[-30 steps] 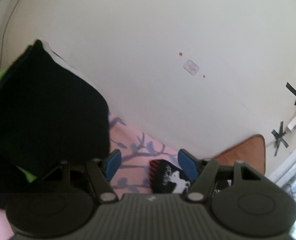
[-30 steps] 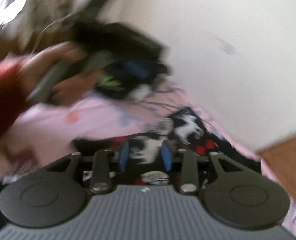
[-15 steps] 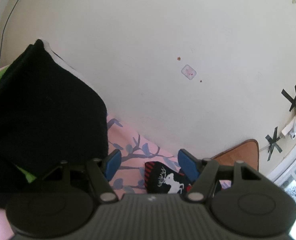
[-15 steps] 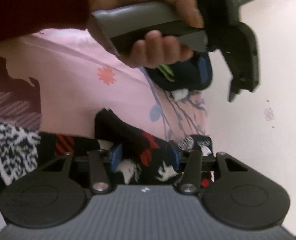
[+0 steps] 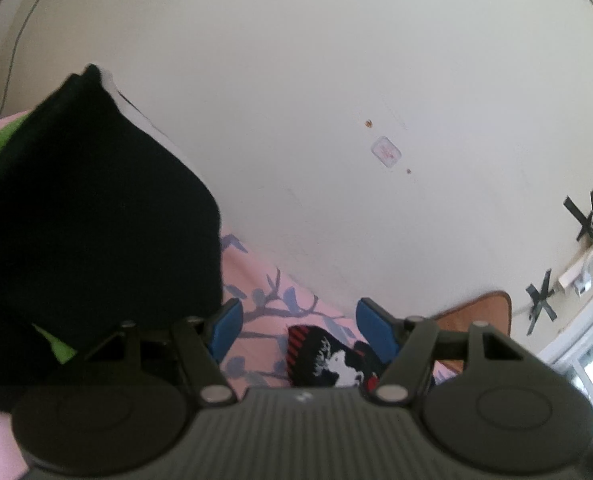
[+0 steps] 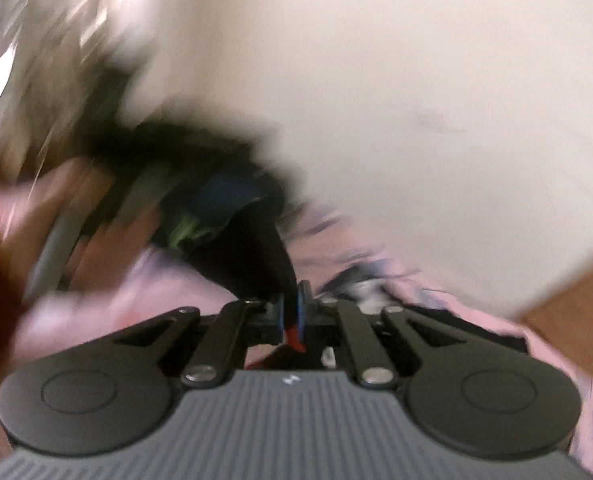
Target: Fold small clothes
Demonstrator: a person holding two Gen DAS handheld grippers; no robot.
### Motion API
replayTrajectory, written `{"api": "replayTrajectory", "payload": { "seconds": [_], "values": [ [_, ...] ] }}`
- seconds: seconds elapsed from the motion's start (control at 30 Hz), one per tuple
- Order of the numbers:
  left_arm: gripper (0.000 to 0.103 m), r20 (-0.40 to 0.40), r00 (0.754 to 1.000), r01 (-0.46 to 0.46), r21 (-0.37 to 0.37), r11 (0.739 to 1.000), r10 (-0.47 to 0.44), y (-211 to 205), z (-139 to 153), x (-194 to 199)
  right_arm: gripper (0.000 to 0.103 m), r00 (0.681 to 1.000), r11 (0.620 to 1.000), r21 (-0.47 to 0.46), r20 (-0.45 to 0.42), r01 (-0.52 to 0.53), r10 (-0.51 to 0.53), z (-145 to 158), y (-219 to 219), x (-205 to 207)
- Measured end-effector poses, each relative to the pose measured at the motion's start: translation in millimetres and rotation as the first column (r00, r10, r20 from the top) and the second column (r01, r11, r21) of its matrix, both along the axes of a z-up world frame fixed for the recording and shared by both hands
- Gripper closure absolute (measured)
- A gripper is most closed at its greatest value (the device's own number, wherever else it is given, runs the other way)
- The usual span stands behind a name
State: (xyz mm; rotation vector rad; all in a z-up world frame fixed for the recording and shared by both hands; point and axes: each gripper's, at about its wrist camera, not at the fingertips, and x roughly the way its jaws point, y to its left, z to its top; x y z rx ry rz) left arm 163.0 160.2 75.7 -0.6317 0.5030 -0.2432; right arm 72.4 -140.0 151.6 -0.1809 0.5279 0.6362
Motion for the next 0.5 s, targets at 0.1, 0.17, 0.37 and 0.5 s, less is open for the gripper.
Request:
{"api": "replayTrajectory", "payload": {
  "seconds": [0.1, 0.17, 0.37, 0.5],
  "values": [
    [0.039, 0.004, 1.0, 0.027, 0.012, 1.0, -0.027, -10, 0, 0, 0.095, 0.965, 0.95, 0.171, -0.085, 0.26, -0.249, 5, -65, 24],
    [0.039, 0.002, 0.998, 0.059, 0.015, 0.998, -0.059, -19, -1, 1, 0.095, 0.918, 0.893, 0.227, -0.181, 0.387, -0.352, -6, -105, 34],
    [0.039, -0.03, 0.979, 0.202, 0.026, 0.979, -0.202, -54, -11, 3, 0.095, 0.803, 0.768, 0.303, -0.417, 0.564, -0.425, -54, -163, 27],
    [0.039, -0.047, 0.966, 0.258, 0.082, 0.963, -0.255, -74, -17, 0, 0.09, 0.78, 0.786, 0.259, -0.484, 0.561, -0.397, -80, -164, 19]
  ]
}}
